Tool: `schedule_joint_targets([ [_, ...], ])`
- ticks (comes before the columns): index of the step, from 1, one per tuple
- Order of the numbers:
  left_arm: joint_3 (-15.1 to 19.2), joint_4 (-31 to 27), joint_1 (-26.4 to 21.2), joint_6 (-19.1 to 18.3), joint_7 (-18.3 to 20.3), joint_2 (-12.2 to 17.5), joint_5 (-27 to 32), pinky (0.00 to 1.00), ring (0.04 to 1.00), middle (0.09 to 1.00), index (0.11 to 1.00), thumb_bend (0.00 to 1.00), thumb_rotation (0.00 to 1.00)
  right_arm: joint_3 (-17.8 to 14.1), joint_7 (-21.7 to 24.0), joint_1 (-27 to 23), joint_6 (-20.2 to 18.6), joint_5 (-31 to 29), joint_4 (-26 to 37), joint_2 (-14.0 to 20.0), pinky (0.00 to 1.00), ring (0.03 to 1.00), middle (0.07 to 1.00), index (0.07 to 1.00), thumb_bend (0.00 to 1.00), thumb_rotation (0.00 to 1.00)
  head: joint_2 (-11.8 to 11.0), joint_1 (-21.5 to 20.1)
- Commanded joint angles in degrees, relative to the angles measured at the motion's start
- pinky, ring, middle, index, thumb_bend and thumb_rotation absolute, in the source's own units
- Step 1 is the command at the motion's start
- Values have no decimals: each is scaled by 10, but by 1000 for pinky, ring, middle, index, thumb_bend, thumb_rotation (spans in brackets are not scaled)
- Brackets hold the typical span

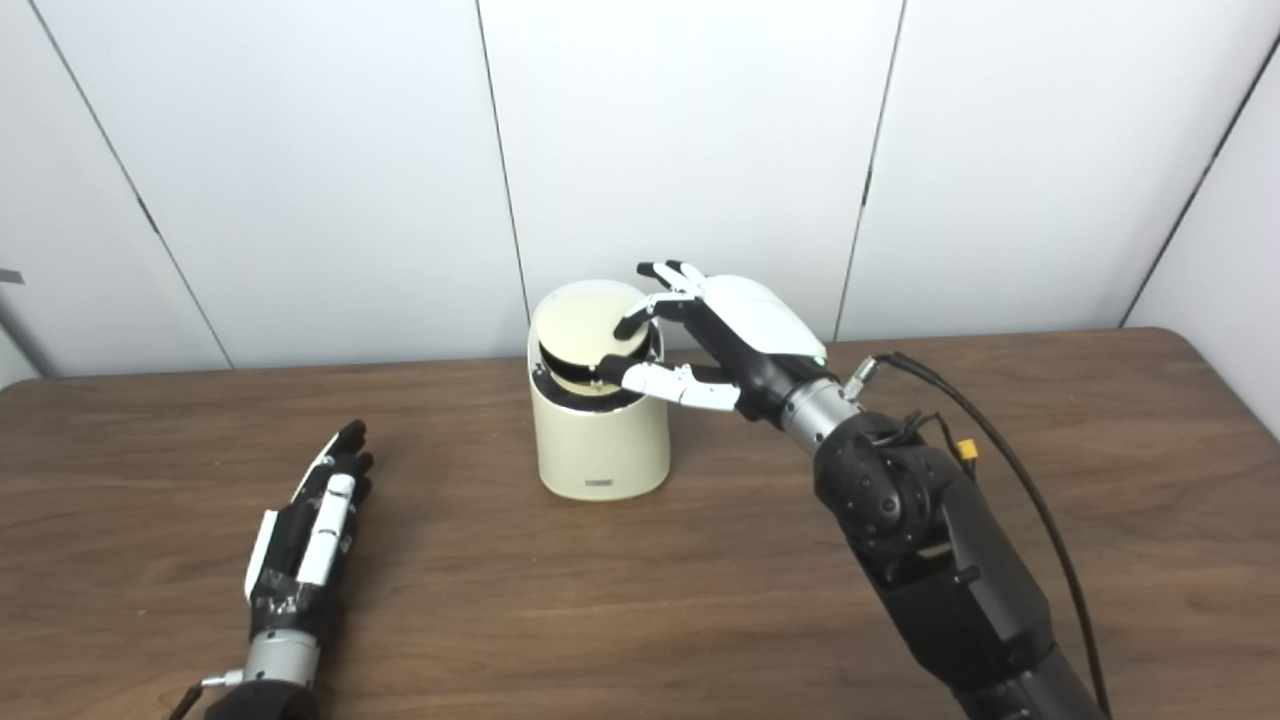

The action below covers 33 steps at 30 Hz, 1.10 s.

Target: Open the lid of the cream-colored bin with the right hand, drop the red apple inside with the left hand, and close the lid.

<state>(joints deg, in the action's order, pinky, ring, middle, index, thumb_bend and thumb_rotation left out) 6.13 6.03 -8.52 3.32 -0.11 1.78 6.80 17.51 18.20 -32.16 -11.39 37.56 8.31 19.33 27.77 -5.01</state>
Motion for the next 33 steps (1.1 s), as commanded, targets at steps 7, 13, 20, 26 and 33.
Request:
schedule_joint_targets([
  [7,-1,-11,-13,-1,-7,-4,-4,998,998,976,923,496,768,34,-14,-21,50,77,8,11,1000,1000,970,728,558,998,5,5],
  [13,-1,-14,-14,-1,-10,-6,0,983,978,970,915,499,732,48,-16,-17,70,113,7,7,1000,1000,968,714,562,982,10,15],
  [20,-3,-16,-15,2,-16,-8,-5,963,967,966,908,476,731,58,-10,-18,81,161,13,14,1000,1000,983,714,577,998,14,19],
  [26,0,-15,-15,3,-14,-12,8,943,965,981,909,516,706,76,13,-23,90,233,24,24,1000,1000,1000,710,600,1000,20,20],
  [33,-2,-19,-15,2,-11,-16,11,921,954,972,905,517,685,78,22,-19,100,248,15,20,1000,1000,1000,665,582,957,21,23],
])
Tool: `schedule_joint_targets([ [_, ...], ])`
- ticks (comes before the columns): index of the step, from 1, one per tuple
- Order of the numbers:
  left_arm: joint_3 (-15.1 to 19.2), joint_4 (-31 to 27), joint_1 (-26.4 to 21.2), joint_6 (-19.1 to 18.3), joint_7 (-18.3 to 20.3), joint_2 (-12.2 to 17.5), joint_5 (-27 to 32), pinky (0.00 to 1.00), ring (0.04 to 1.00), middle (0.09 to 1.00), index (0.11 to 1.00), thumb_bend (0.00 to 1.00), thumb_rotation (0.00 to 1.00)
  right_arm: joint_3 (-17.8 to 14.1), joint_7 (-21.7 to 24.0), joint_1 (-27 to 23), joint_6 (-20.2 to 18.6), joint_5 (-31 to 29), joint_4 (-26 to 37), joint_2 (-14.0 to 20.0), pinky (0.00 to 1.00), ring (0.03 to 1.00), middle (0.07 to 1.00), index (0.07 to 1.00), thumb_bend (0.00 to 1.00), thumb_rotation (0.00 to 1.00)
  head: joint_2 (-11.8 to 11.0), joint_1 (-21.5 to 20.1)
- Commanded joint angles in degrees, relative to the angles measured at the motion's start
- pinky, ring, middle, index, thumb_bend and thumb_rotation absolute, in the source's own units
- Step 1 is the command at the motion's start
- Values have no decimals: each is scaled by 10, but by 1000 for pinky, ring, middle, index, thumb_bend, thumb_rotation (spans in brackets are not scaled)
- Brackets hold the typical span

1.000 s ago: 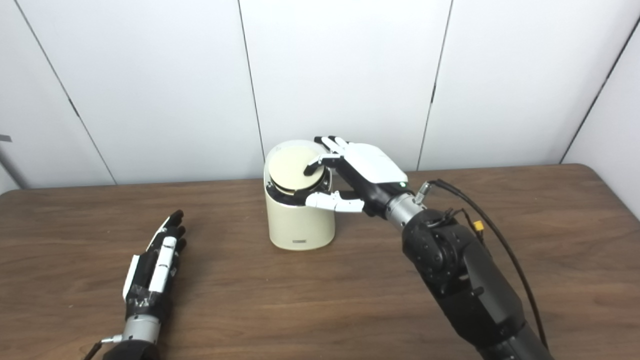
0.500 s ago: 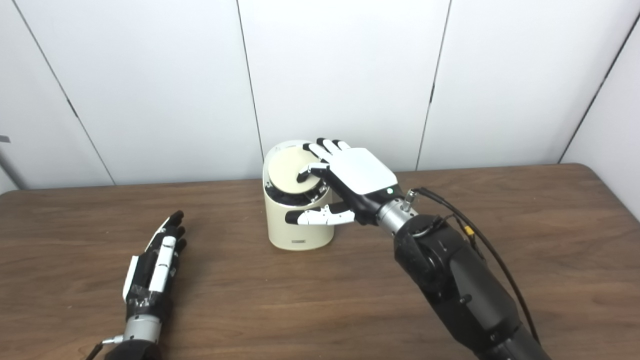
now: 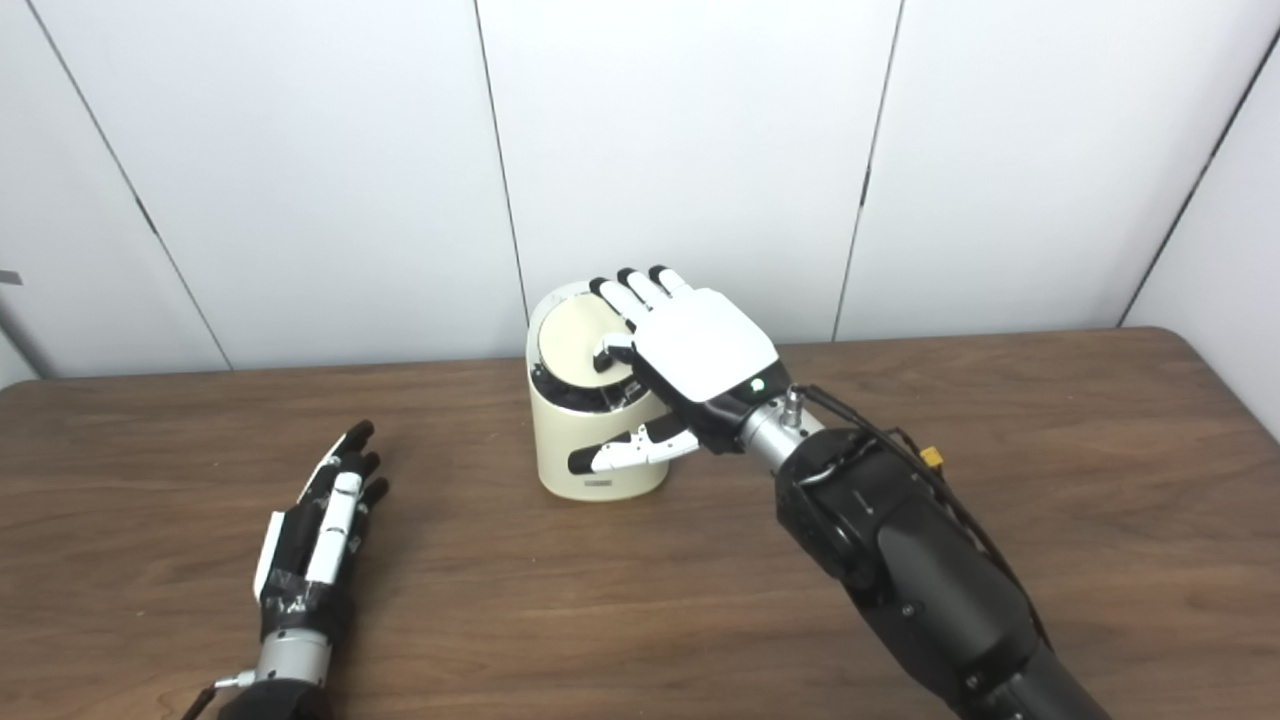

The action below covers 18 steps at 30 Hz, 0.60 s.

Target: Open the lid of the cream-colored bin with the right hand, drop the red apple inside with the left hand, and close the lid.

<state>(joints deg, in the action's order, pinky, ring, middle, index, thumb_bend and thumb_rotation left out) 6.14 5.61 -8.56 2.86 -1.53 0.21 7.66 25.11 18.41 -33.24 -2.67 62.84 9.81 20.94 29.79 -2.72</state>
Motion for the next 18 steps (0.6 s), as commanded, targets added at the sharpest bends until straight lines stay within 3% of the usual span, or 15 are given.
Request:
schedule_joint_targets([
  [1,-3,-16,-14,4,4,0,2,918,953,971,904,516,685,0,18,-7,14,-9,-2,3,1000,1000,1000,666,578,959,1,0],
  [12,-3,-12,-16,1,8,4,4,905,955,977,903,530,684,-28,-7,-3,16,-39,-3,-8,1000,1000,1000,718,589,1000,0,-1],
  [18,-1,-13,-16,-1,11,4,11,912,963,976,921,511,683,-71,-46,5,23,-73,25,-18,1000,1000,990,809,556,998,-2,-2],
])
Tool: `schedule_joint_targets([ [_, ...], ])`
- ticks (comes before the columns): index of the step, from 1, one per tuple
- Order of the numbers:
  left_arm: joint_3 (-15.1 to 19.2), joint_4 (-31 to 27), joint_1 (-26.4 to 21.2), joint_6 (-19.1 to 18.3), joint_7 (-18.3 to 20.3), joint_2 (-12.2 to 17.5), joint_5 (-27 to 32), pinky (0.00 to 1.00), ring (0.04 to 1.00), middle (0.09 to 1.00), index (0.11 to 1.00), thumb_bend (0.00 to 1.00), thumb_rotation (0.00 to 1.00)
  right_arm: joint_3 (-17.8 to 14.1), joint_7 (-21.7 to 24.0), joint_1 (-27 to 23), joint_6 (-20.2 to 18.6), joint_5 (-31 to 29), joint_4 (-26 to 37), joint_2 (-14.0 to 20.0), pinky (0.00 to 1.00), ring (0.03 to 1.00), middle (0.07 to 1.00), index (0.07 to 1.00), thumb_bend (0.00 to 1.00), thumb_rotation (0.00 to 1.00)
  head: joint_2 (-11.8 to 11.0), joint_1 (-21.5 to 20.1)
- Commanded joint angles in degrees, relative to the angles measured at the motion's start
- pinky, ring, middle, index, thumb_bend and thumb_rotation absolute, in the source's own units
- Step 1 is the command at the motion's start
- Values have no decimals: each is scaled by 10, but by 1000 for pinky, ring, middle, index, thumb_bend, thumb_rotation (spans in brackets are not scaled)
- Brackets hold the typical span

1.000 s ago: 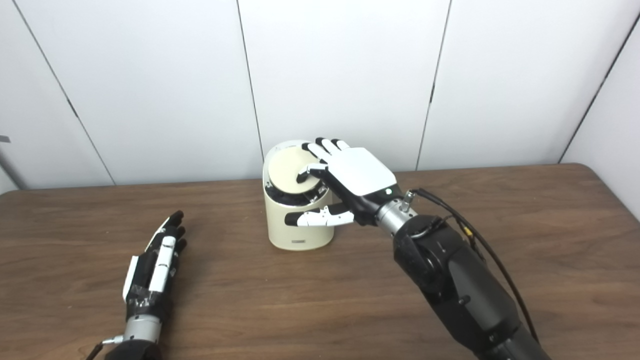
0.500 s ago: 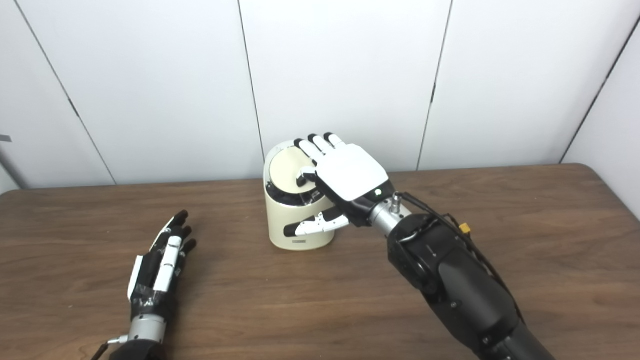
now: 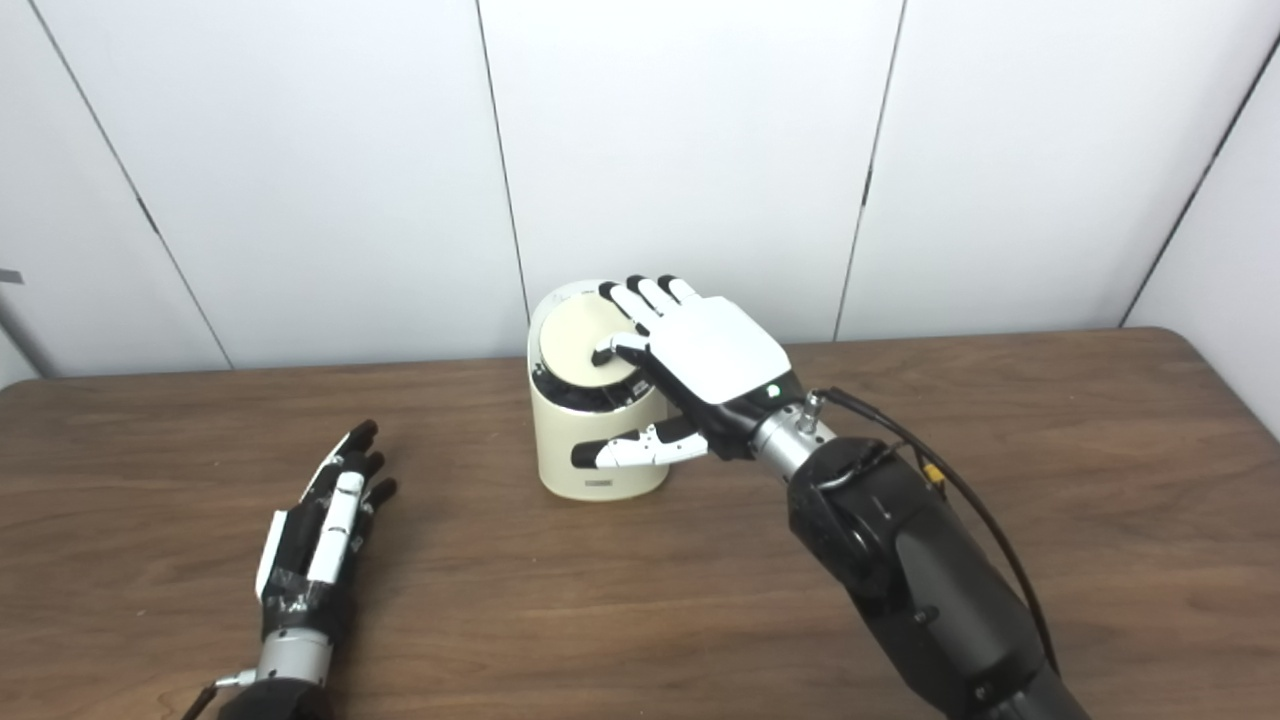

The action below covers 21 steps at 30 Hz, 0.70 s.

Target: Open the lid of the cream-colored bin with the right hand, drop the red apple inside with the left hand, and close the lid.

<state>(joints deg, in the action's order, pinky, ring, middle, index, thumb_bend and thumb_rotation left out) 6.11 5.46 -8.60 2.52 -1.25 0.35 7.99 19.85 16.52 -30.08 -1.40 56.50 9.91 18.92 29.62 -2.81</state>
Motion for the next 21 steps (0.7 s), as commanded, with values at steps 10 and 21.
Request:
schedule_joint_targets([
  [10,0,-24,-14,3,7,11,1,919,955,961,915,510,715,-106,3,25,-52,-69,91,-2,1000,1000,992,889,549,1000,1,-6],
  [21,-3,-100,24,-19,12,31,-12,934,933,941,903,527,684,-182,-9,125,-106,-180,81,-12,918,993,983,925,501,1000,8,-1],
])
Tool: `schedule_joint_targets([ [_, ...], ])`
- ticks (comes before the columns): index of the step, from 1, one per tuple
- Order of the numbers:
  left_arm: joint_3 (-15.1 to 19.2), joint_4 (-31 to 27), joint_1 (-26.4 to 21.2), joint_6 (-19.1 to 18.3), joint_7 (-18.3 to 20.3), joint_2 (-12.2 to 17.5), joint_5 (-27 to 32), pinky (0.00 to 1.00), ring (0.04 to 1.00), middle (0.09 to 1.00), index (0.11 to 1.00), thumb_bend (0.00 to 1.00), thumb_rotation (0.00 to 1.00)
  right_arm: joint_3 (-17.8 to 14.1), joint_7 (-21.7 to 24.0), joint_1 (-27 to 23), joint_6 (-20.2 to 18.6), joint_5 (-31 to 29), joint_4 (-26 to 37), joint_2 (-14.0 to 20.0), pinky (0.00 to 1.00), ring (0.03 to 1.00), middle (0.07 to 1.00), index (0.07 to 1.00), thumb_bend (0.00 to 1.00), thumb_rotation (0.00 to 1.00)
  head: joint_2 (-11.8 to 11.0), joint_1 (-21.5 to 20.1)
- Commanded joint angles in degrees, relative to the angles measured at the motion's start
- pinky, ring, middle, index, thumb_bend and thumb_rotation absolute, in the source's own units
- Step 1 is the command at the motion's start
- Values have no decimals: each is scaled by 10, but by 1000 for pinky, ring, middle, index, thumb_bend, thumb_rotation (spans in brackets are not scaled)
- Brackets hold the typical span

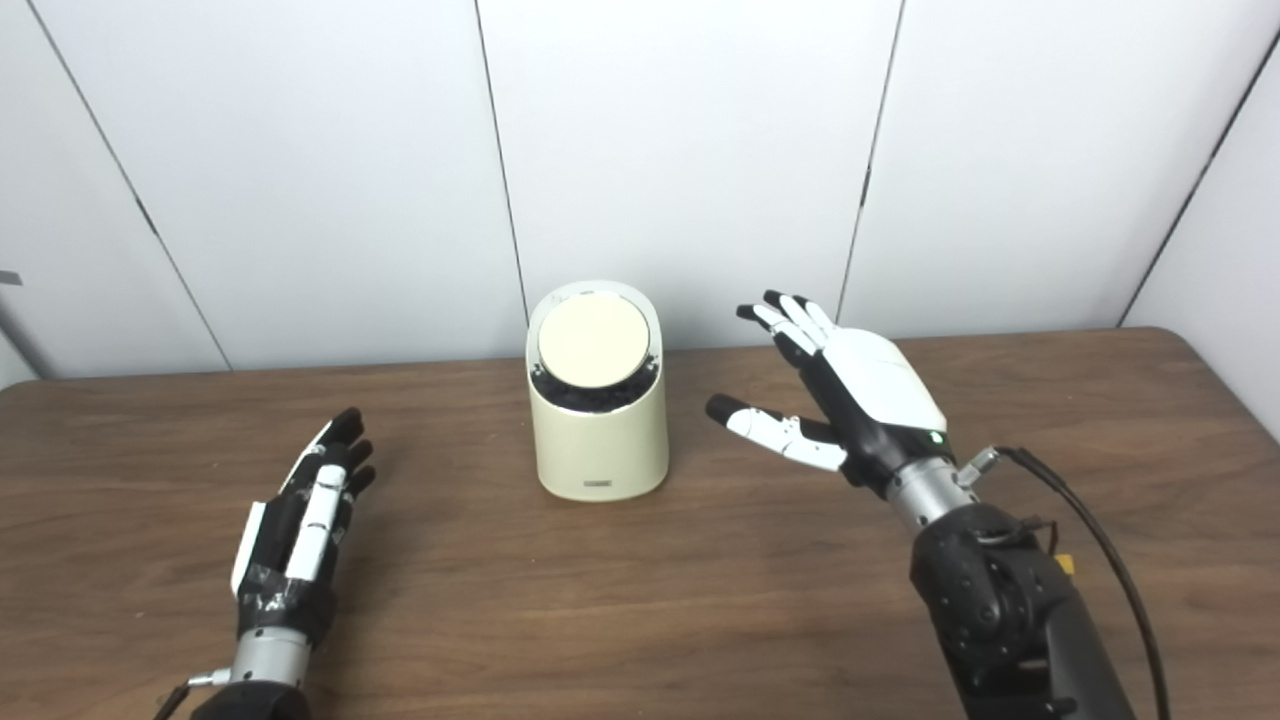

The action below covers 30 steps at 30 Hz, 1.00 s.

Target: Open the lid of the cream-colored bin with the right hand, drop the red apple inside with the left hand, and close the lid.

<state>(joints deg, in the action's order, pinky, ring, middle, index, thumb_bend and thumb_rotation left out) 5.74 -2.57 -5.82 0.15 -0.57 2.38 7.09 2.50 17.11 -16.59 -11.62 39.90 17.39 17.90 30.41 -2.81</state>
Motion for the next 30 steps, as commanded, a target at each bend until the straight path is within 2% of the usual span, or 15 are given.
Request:
schedule_joint_targets([
  [1,4,-27,6,7,7,14,-2,935,932,941,901,532,679,-16,-22,2,0,-32,1,-5,907,989,982,924,500,1000,2,-1],
  [3,8,-34,20,12,10,21,0,944,930,934,904,535,679,-27,-33,20,6,-58,-6,-9,892,969,971,918,482,1000,4,1],
  [6,10,-45,47,13,17,31,-2,956,935,941,927,527,704,-57,-45,48,15,-143,-21,-29,893,945,954,916,493,1000,8,3],
  [10,10,-57,81,18,19,32,2,962,941,952,945,507,716,-81,-42,71,19,-241,-42,-45,874,929,954,942,553,1000,13,5],
  [12,10,-56,96,31,17,29,-2,962,941,955,955,496,718,-91,-43,83,22,-292,-52,-61,886,940,968,956,534,1000,15,5],
  [16,12,-58,116,40,12,24,-3,971,944,956,962,471,719,-92,-63,105,33,-324,-57,-84,912,958,976,962,524,1000,21,7],
  [18,17,-54,123,44,7,22,-5,983,951,961,966,480,726,-95,-77,117,47,-340,-66,-97,943,966,971,951,576,1000,23,6],
  [23,30,-44,134,69,8,21,2,991,957,959,960,505,770,-100,-103,144,81,-376,-80,-122,965,958,958,944,593,1000,31,5],
  [30,32,-32,146,105,11,20,1,973,935,950,942,546,755,-99,-120,172,104,-398,-78,-129,968,966,969,944,514,1000,33,17],
])
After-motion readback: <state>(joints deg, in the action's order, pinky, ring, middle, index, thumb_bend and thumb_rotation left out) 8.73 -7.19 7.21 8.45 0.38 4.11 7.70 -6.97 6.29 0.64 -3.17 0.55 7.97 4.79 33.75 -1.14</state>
